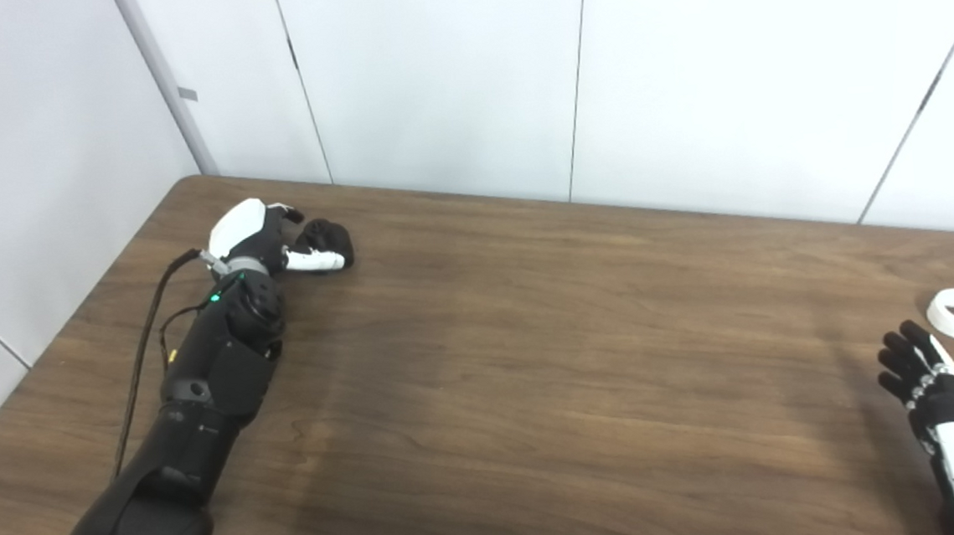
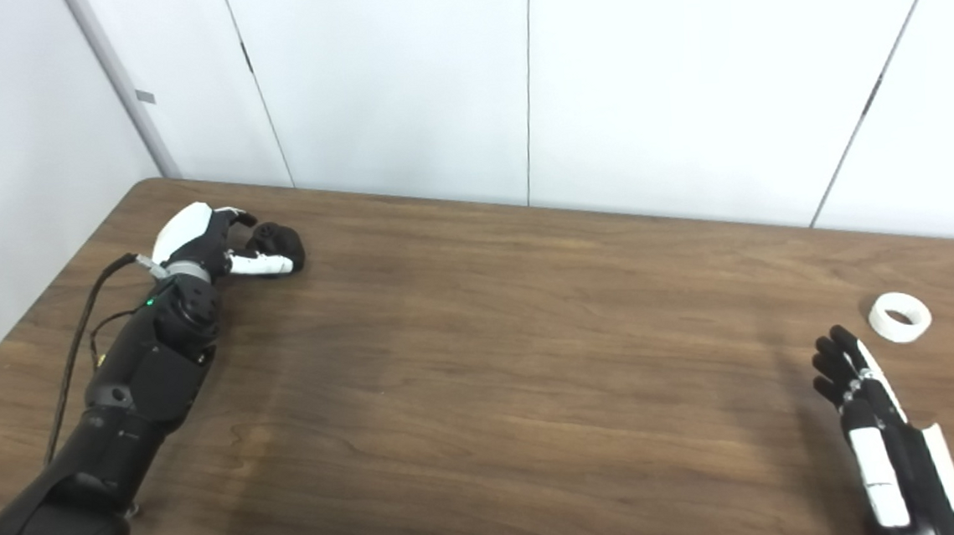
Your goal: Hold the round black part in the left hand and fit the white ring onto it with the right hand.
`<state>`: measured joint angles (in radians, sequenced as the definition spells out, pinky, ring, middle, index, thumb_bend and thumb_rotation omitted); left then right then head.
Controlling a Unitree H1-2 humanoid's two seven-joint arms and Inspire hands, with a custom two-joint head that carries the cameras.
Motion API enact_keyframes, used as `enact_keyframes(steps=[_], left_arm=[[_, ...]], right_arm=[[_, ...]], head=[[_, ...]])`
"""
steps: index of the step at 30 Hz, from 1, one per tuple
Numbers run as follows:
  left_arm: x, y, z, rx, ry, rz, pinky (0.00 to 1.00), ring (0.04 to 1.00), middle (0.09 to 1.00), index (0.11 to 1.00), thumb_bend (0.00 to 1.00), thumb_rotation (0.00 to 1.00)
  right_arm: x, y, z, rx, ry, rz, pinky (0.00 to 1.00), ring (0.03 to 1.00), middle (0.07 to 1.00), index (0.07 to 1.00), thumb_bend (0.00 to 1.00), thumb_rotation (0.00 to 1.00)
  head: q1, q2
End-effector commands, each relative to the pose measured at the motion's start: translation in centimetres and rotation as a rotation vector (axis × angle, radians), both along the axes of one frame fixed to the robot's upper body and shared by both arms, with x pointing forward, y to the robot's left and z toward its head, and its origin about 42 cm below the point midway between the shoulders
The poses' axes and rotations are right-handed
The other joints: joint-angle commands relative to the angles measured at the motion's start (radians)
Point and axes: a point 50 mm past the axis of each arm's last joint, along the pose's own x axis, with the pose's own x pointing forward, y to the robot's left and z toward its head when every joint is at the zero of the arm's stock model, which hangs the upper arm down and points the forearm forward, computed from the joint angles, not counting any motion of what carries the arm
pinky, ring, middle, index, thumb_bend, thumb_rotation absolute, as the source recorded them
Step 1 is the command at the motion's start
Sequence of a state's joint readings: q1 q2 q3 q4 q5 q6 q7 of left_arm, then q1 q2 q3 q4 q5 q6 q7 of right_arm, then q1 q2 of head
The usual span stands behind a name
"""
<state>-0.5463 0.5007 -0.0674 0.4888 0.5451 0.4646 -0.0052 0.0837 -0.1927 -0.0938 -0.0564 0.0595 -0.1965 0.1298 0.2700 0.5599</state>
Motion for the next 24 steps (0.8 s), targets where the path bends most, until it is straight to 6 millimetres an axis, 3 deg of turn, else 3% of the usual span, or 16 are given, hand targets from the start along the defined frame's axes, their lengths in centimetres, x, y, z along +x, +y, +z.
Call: enact_keyframes(steps=[1, 24], left_arm=[[1.36, 0.8, 3.72, 0.065, -0.081, 0.004, 1.0, 0.98, 0.921, 0.807, 0.93, 0.33], [1.24, 0.79, 3.09, 0.138, -0.03, -0.014, 1.0, 0.989, 0.933, 0.789, 0.85, 0.28]], right_arm=[[-2.99, 0.35, -4.14, 0.04, 0.146, -0.032, 0.91, 0.926, 0.926, 0.937, 0.54, 0.94], [-3.1, 0.58, -3.99, 0.037, 0.142, -0.032, 0.9, 0.918, 0.925, 0.939, 0.53, 0.94]], head=[[0.002, 0.001], [-0.001, 0.004]])
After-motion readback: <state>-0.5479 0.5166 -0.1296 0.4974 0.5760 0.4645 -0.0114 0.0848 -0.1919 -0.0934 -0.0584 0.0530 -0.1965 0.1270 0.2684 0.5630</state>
